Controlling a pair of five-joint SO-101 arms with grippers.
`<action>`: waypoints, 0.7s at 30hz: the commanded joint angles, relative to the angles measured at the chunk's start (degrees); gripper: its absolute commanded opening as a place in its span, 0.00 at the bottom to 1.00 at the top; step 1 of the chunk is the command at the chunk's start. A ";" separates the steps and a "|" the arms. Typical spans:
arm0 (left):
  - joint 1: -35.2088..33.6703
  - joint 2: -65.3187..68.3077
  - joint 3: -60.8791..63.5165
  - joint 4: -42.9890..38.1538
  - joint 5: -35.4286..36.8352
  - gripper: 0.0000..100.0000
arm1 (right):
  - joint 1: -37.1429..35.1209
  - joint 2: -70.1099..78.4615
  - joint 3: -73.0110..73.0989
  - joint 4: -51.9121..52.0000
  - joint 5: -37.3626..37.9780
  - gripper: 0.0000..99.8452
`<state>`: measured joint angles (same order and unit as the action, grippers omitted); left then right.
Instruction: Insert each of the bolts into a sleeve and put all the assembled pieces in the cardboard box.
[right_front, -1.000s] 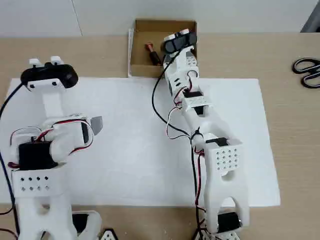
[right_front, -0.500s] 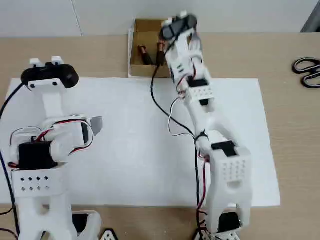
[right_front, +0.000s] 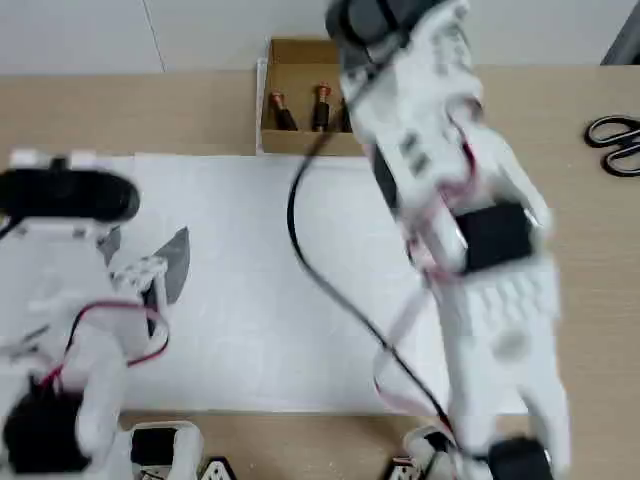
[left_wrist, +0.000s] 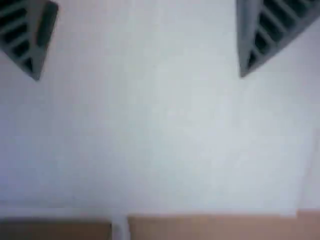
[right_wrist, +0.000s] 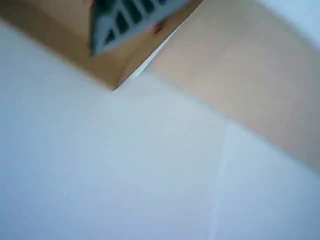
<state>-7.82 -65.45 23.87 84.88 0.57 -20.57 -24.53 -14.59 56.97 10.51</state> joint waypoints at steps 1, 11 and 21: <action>0.09 -6.68 1.45 -2.55 -0.26 0.24 | -0.66 -9.36 -2.37 16.92 0.53 0.25; -0.26 -29.19 28.44 -16.79 -0.26 0.24 | -0.48 -24.31 15.47 37.67 0.62 0.25; -1.41 -38.51 43.38 -23.30 -0.26 0.24 | -0.22 -49.71 50.02 21.14 0.88 0.25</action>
<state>-8.70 -103.43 65.98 64.48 0.57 -20.84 -68.48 24.70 86.07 10.68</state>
